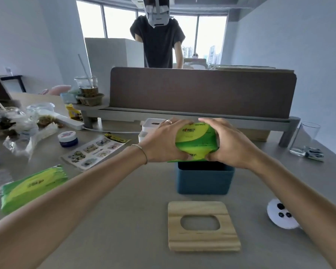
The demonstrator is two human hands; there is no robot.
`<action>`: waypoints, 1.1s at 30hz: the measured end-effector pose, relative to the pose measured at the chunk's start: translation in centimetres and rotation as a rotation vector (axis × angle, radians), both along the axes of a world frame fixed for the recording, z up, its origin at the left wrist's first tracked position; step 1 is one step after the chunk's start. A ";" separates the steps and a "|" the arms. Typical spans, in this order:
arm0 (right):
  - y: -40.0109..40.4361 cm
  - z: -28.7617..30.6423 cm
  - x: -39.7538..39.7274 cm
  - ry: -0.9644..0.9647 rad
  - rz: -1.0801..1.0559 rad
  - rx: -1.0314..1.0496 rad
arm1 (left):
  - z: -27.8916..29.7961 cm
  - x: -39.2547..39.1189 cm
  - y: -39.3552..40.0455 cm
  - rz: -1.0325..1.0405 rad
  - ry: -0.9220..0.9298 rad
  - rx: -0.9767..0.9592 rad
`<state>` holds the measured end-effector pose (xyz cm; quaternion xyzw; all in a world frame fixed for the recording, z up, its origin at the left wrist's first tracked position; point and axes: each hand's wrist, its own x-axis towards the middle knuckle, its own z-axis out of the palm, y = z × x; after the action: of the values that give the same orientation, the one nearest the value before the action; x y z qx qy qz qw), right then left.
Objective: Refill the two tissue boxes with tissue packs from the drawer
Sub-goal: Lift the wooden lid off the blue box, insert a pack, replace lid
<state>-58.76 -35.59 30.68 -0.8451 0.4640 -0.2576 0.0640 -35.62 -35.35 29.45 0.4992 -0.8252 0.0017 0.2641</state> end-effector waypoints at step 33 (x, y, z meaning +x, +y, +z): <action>-1.4 -4.7 -3.3 0.159 0.095 0.322 | -4.7 -1.8 -0.7 -0.107 -0.268 0.416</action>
<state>-62.07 -37.03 26.02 -0.8627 0.4624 -0.1089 0.1735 -37.42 -36.03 24.76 0.4937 -0.8607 -0.1161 0.0436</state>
